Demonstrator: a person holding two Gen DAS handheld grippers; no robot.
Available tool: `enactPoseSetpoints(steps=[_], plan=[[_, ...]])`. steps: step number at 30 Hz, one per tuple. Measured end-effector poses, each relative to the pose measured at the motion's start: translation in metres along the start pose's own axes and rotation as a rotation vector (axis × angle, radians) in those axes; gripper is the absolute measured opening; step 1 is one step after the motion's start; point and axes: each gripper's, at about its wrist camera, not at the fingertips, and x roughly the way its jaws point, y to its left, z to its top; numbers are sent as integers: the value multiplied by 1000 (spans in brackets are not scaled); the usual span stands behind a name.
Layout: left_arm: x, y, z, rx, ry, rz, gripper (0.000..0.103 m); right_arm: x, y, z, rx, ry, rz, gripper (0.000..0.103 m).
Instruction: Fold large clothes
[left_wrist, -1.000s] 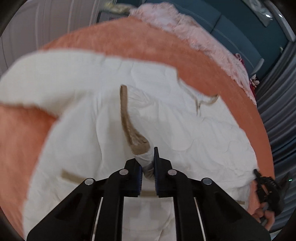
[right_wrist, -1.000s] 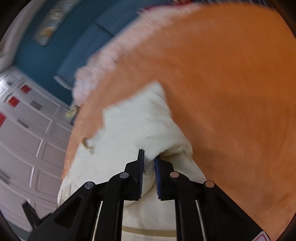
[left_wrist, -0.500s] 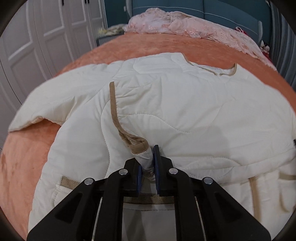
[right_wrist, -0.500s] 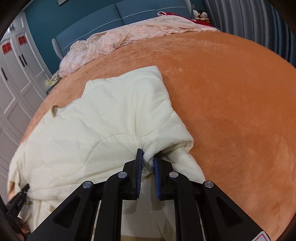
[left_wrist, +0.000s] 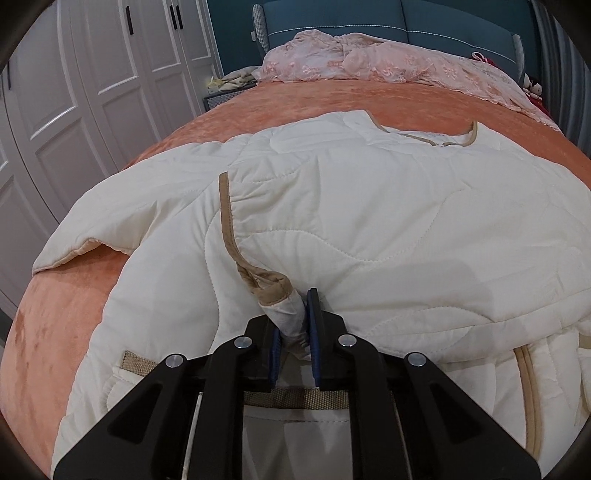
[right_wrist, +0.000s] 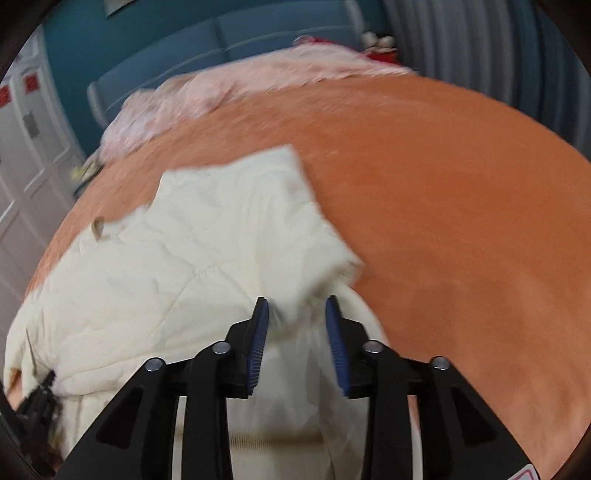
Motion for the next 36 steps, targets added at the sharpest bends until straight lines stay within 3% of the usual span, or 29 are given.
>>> enactPoseSetpoints(steps=[2,4,9,12,15,30,33,35,36], plan=[[0,0,0,-1,-1,-1,11,-27,6,-6,-1,-65,-14,35],[-1,0,0,-4,-4,-3,12,-47,30,-7,-60,-98,53,35],[-1,3,0,-16,-5,-16,12,-37,122,-15,-316,-57,186,27],[-1,2,0,-15,-5,-15,12,-6,156,-35,-358,58,240,20],[-1,4,-1,-21,-10,-21,12,16,165,-54,-382,108,210,20],[1,3,-2,-35,-22,-32,12,20,174,-80,-471,7,130,20],[-5,14,1,-87,-16,-65,24,20,177,-83,-484,0,116,20],[-13,38,5,-187,2,-154,44,20,177,-83,-486,1,112,20],[-18,52,6,-234,11,-209,59,20,178,-83,-486,1,112,20]])
